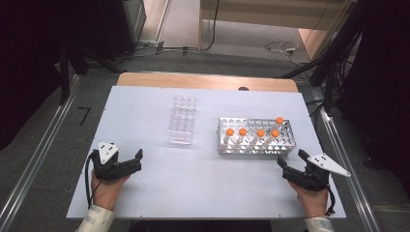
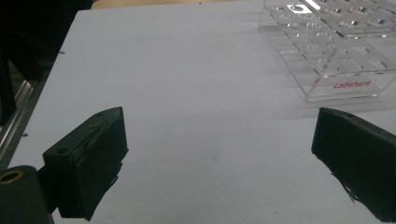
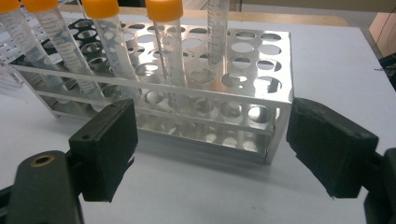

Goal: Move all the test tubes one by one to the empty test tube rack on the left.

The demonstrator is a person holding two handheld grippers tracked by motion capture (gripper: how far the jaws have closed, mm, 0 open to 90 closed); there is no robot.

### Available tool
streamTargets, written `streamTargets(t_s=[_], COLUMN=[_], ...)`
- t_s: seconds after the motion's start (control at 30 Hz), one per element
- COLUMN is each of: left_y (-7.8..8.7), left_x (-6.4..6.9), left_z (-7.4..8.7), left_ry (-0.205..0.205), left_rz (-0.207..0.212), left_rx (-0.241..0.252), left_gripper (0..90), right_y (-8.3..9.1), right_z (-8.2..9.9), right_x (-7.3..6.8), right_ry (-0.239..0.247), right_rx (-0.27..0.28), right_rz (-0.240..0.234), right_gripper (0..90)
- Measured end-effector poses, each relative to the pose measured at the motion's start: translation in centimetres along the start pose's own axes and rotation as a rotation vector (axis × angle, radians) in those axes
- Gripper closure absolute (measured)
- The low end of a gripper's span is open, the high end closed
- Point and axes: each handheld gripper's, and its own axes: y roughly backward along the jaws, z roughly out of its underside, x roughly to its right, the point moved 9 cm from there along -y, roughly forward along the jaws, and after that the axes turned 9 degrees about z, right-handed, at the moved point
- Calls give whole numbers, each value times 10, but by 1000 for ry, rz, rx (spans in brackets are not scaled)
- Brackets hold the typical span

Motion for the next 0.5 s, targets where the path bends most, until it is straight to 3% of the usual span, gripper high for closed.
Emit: streamTargets(t_s=[0.23, 0.5], left_y=[-1, -1], left_x=[-1, 1], left_z=[1, 1], left_ry=[-6, -9], left_rz=[-5, -3], left_rx=[-5, -6], left_gripper=[34, 34], right_y=[-5, -11], right_z=[-4, -12], right_x=[-4, -6], right_ry=[8, 5], right_rx=[0, 25], right_rz=[-8, -24], right_gripper=[193, 287])
